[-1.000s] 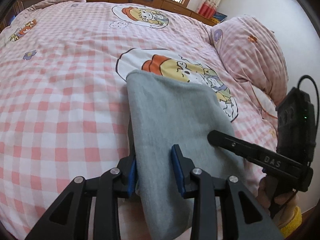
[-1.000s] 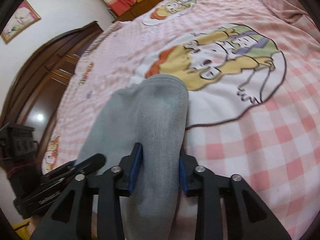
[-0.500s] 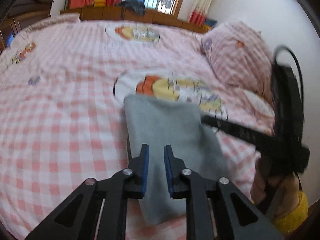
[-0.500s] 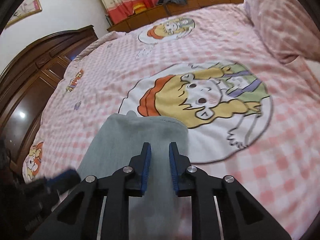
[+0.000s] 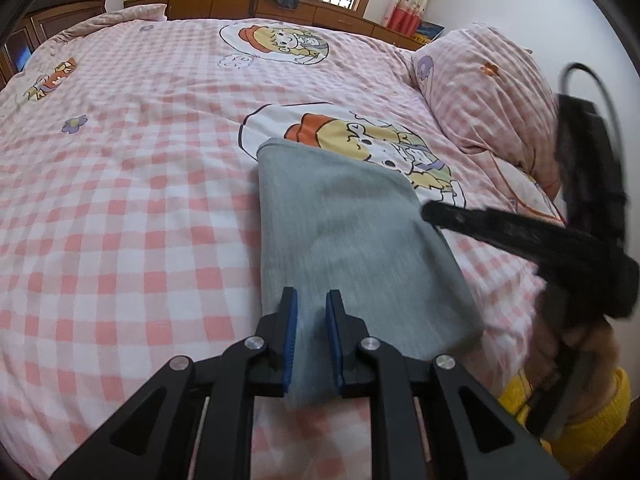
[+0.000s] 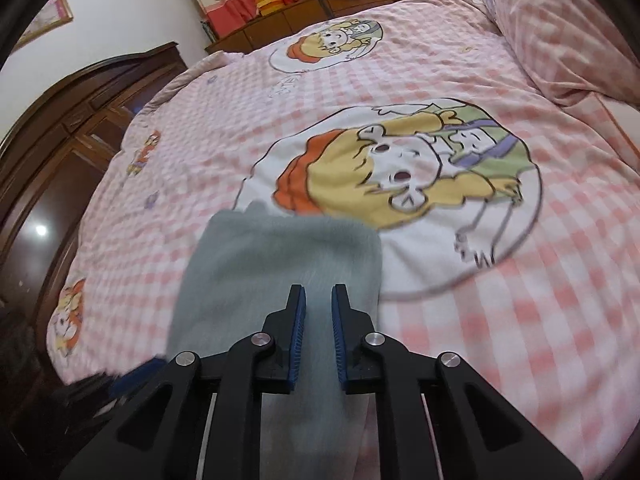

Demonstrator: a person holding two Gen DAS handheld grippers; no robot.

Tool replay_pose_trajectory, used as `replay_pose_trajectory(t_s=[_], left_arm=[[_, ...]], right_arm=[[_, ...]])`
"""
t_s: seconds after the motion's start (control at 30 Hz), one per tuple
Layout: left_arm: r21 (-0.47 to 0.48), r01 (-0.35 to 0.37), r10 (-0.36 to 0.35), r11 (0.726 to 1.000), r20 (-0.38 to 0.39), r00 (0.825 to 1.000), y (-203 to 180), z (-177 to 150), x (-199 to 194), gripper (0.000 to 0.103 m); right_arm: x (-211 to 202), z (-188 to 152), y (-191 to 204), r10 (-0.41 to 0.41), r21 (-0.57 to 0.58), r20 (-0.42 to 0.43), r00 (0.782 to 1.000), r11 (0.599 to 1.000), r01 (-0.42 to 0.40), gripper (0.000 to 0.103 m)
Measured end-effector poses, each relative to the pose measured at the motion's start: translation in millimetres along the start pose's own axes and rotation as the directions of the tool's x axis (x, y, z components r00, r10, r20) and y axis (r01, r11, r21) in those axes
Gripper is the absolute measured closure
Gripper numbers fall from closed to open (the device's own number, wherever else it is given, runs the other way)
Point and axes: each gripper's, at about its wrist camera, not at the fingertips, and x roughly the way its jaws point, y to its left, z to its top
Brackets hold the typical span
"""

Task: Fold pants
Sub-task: 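Lower the bundle onto the duvet and open both grippers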

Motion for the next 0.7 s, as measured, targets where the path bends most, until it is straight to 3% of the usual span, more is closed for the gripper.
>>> replay_pose_trajectory(t_s=[0.27, 0.47, 0.6, 0.7], left_arm=[[-0.017, -0.011, 0.01, 1.0, -0.017, 1.0, 3.6, -12.1, -3.2, 0.089], [-0.022, -0.026, 0.025, 0.999, -0.027, 0.999, 4.6, -20.3, -4.6, 0.087], [-0.033, -0.044, 0.043, 0.999, -0.029, 0.999, 6.6, -21.4, -6.0, 0.074], [-0.058, -0.036, 0.034, 0.998, -0.036, 0.999, 11.4, -22.2, -6.0, 0.069]], right_arm=[[-23.0, -60.9, 21.0, -0.022, -0.063, -0.052, 0.998, 0.998, 0.019, 0.088], [-29.3, -82.3, 27.2, -0.047, -0.103, -0.043, 0.998, 0.994, 0.043, 0.083], [-31.2, -84.6, 26.2, -0.046, -0.095, -0.041, 0.998, 0.995, 0.042, 0.082], [-32.3, -85.5, 26.5, -0.037, -0.097, -0.04, 0.999, 0.995, 0.032, 0.075]])
